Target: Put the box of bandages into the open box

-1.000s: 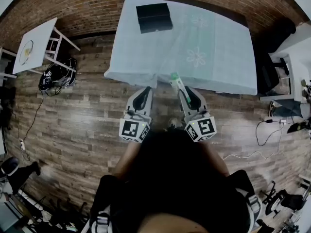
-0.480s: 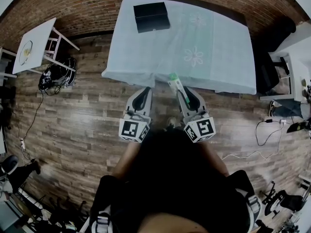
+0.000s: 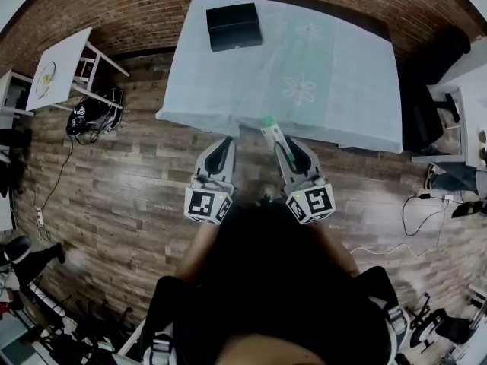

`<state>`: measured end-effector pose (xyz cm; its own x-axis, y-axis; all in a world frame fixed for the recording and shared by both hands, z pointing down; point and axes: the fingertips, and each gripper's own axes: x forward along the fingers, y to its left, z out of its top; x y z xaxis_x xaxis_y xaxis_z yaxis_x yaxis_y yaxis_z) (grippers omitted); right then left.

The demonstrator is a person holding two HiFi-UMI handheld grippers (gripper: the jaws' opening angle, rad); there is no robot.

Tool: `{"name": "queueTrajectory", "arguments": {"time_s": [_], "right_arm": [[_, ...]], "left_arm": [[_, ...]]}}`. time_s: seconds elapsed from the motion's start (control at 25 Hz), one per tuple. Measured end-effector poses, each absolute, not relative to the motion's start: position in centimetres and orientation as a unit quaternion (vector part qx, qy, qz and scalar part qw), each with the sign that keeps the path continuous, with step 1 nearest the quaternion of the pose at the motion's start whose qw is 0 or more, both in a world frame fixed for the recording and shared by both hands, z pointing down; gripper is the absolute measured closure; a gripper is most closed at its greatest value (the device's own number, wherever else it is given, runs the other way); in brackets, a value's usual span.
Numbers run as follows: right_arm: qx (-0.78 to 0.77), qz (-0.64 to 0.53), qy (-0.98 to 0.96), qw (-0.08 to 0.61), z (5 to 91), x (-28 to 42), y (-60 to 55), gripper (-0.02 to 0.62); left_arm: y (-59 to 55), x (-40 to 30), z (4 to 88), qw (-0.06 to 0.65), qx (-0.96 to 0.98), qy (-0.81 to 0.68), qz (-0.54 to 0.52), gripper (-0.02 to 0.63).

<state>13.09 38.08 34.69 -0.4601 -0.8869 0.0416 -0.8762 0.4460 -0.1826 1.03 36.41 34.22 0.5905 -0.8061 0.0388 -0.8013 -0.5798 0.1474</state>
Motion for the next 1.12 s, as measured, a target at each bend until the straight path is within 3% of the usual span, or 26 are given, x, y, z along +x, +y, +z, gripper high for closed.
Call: {"name": "queueTrajectory", "arguments": {"time_s": [0.56, 1.12], "right_arm": [[-0.494, -0.102, 0.863, 0.042, 35.4, 16.4, 36.6, 0.492], [-0.508, -0.109, 0.854, 0.014, 37.3, 15.8, 28.9, 0.492]], "left_arm": [[36.2, 3.8, 35.1, 0.079, 0.874, -0.480, 0.000, 0.566], [27.0, 4.1, 36.7, 0.092, 0.886, -0.455, -0.013, 0.566]]}}
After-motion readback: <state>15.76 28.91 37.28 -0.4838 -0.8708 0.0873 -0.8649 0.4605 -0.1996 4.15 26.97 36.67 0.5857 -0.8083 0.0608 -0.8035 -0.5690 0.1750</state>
